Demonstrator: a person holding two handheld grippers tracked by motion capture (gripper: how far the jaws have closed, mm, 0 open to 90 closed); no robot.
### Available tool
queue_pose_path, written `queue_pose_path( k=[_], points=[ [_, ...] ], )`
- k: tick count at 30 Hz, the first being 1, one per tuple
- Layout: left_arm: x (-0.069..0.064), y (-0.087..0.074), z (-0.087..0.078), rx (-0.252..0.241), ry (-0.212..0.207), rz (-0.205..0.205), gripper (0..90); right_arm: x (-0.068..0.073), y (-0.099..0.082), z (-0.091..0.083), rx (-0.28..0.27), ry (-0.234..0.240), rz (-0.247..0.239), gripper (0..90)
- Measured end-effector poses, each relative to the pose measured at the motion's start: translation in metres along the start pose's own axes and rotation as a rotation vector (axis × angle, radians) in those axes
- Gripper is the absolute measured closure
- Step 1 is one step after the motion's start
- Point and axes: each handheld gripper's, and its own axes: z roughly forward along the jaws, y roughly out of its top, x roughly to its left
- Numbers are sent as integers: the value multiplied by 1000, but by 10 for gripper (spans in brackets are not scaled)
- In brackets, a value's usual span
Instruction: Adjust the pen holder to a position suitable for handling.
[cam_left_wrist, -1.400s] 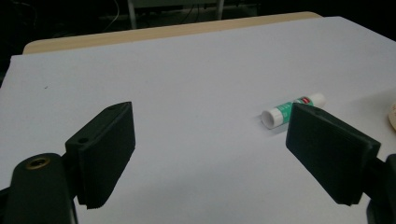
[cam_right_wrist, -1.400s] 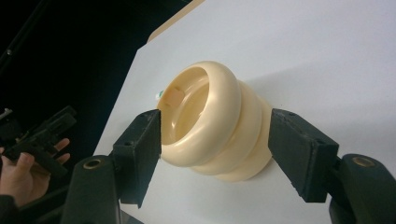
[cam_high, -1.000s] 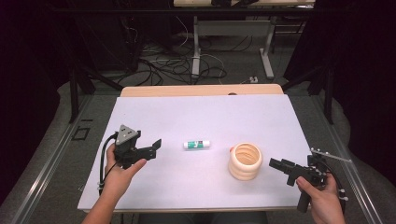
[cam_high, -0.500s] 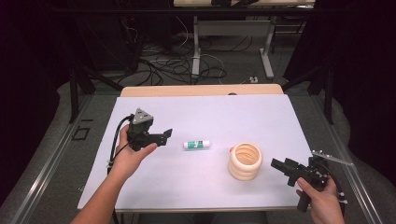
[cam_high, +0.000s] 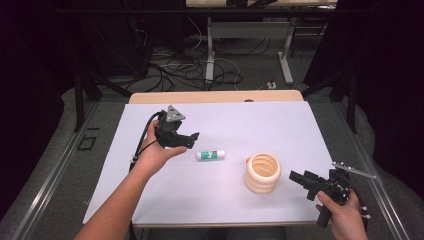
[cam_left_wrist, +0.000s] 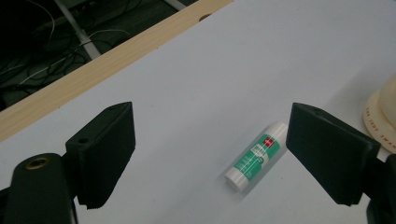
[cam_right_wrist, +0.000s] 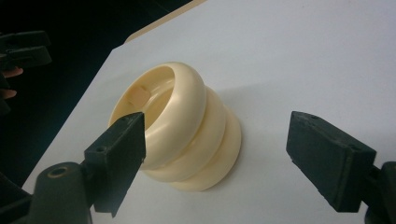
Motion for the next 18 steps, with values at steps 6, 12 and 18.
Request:
queue_pose_path(
  k=[6,12,18],
  points=[
    [-12,21,17,69,-12,144,167,-1,-1,1,15,-6,-26,192],
    [-23,29,31,96,-29,217,186,-1,-2,3,21,-1,-32,194],
    [-31,34,47,161,-39,276,245,-2,-2,3,9,-21,-47,194]
  ],
)
